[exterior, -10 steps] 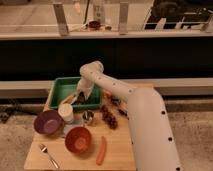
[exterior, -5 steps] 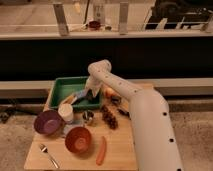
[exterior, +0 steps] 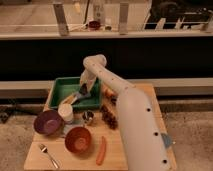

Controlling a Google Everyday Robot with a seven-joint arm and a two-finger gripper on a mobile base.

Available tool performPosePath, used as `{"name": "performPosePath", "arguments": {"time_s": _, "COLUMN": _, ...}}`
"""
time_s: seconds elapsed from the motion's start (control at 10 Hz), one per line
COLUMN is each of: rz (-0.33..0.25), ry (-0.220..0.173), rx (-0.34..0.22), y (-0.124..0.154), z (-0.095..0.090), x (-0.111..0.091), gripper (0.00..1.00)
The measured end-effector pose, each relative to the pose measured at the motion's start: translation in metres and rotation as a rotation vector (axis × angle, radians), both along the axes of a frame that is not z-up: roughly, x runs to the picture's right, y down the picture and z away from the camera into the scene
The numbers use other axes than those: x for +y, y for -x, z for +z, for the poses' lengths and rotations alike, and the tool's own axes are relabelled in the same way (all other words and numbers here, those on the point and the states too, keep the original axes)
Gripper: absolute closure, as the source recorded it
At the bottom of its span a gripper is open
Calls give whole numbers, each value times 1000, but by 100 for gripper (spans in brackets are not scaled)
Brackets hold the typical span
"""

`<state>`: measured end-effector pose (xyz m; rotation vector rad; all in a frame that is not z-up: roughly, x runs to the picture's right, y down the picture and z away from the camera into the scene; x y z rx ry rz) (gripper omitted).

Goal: Wipe tray with eraser

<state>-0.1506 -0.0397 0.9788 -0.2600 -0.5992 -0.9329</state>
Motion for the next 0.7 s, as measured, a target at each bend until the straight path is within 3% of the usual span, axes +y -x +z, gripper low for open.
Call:
{"name": "performPosePath", "arguments": {"time_s": 0.4, "rz": -40, "ry": -2, "rx": -79, "y": 45, "z": -3, "x": -4, "gripper": 100}}
{"name": "performPosePath", "arguments": {"time_s": 0.7, "rz": -85, "ry": -21, "rx": -124, "y": 52, "z": -27, "x": 20, "gripper": 100}}
